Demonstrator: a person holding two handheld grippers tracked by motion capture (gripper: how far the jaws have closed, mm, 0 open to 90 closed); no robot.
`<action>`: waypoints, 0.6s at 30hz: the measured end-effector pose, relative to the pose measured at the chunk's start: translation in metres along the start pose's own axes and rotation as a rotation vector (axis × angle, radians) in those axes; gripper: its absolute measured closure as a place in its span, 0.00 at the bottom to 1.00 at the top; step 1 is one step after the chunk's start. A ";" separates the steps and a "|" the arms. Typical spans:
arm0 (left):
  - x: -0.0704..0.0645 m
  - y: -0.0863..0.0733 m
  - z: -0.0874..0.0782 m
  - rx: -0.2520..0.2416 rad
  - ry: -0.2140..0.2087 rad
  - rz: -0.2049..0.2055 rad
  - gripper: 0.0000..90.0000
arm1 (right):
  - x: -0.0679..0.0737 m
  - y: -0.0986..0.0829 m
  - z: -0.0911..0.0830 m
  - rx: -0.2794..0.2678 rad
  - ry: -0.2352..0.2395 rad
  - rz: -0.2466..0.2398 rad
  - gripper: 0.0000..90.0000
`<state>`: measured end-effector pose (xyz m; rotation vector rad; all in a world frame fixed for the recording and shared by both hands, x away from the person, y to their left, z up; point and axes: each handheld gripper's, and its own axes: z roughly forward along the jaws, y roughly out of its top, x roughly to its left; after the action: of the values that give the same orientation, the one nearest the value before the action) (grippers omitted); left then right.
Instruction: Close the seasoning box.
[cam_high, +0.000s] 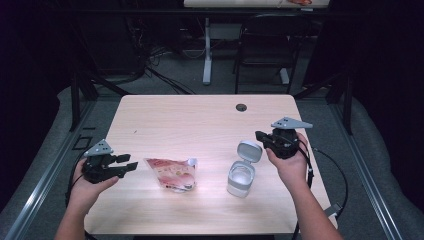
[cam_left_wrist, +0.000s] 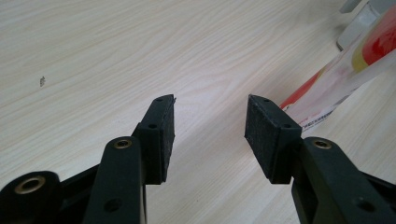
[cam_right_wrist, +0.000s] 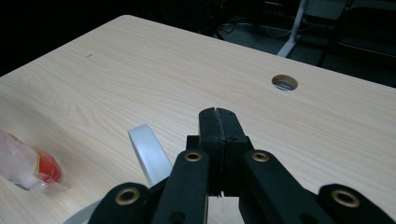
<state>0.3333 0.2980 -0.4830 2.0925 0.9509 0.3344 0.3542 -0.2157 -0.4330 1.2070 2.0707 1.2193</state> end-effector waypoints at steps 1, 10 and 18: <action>0.000 0.000 0.000 -0.001 0.001 0.000 0.58 | 0.000 0.000 0.000 -0.001 0.000 0.001 1.00; 0.000 0.000 0.001 0.002 -0.001 0.001 0.58 | 0.000 -0.008 0.004 0.012 0.011 0.015 1.00; 0.001 -0.001 0.001 0.006 0.000 -0.001 0.58 | 0.003 -0.010 0.002 0.008 0.021 0.010 1.00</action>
<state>0.3338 0.2981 -0.4847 2.0979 0.9543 0.3315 0.3497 -0.2145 -0.4421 1.2145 2.0890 1.2339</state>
